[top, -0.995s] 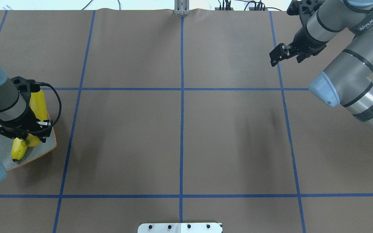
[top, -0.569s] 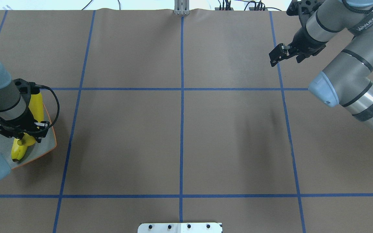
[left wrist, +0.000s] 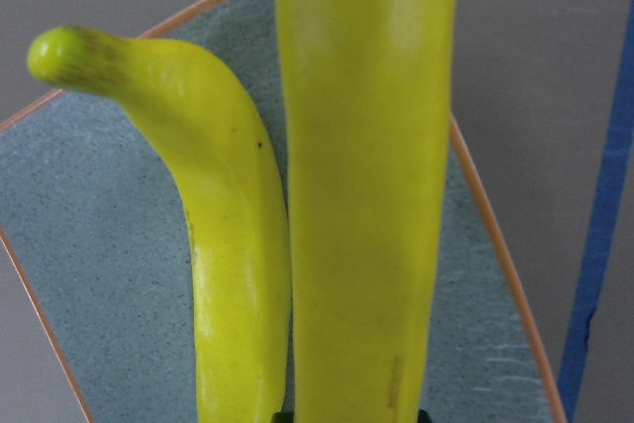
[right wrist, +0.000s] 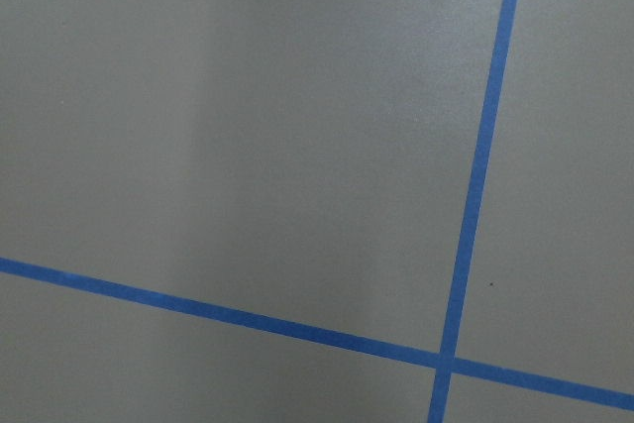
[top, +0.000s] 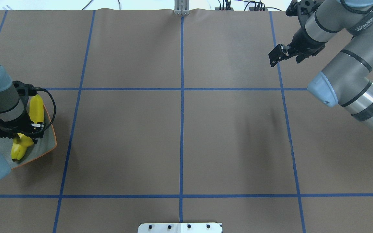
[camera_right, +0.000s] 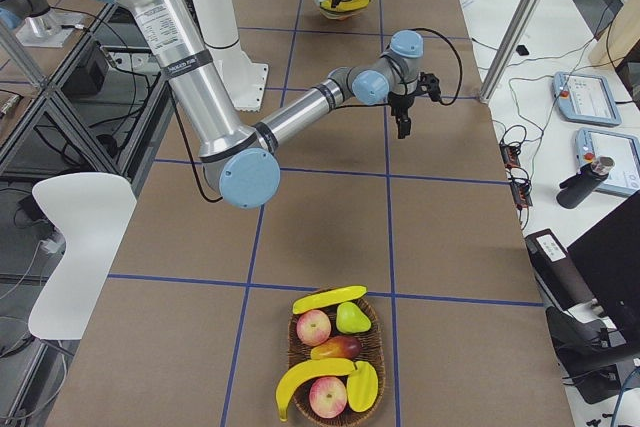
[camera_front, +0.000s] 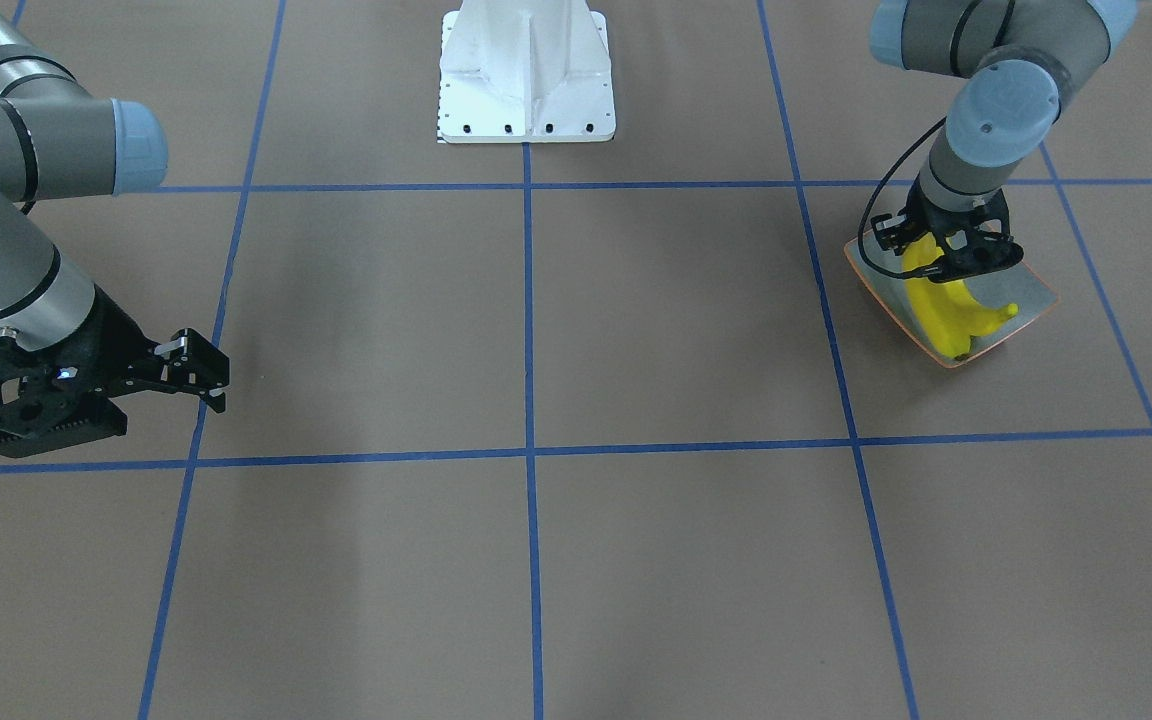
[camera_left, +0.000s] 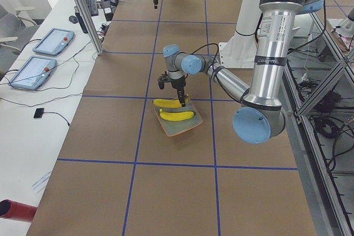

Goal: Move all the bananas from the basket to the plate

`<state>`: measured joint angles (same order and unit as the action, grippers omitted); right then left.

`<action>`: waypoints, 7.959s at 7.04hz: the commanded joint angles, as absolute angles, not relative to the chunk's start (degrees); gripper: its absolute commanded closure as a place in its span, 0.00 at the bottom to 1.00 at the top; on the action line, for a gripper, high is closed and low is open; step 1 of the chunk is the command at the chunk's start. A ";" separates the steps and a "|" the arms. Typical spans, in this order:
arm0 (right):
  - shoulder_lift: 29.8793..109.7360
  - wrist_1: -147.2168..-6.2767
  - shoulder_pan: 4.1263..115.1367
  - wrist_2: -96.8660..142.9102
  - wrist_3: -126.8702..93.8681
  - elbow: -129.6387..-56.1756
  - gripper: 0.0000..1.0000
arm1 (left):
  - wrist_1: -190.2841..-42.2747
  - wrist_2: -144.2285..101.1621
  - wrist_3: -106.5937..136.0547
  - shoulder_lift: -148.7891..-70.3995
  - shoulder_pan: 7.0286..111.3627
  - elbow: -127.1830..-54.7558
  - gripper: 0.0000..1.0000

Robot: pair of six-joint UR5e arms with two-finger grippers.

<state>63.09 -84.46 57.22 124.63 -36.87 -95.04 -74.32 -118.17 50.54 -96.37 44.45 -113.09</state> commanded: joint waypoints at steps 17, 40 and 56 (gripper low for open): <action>83.49 -97.12 88.94 124.81 32.41 -79.72 0.00 | -66.53 -119.44 51.50 -115.49 50.46 -115.66 0.00; 85.69 -86.92 88.15 119.44 30.06 -66.09 0.09 | -66.53 -119.18 51.50 -117.42 49.48 -114.70 0.00; 88.06 -93.67 88.15 119.18 30.93 -74.77 1.00 | -66.62 -119.18 51.50 -117.60 49.48 -115.05 0.00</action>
<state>87.06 -91.39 87.69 119.29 30.34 -72.51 -66.56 -119.18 51.50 -117.59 49.48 -115.01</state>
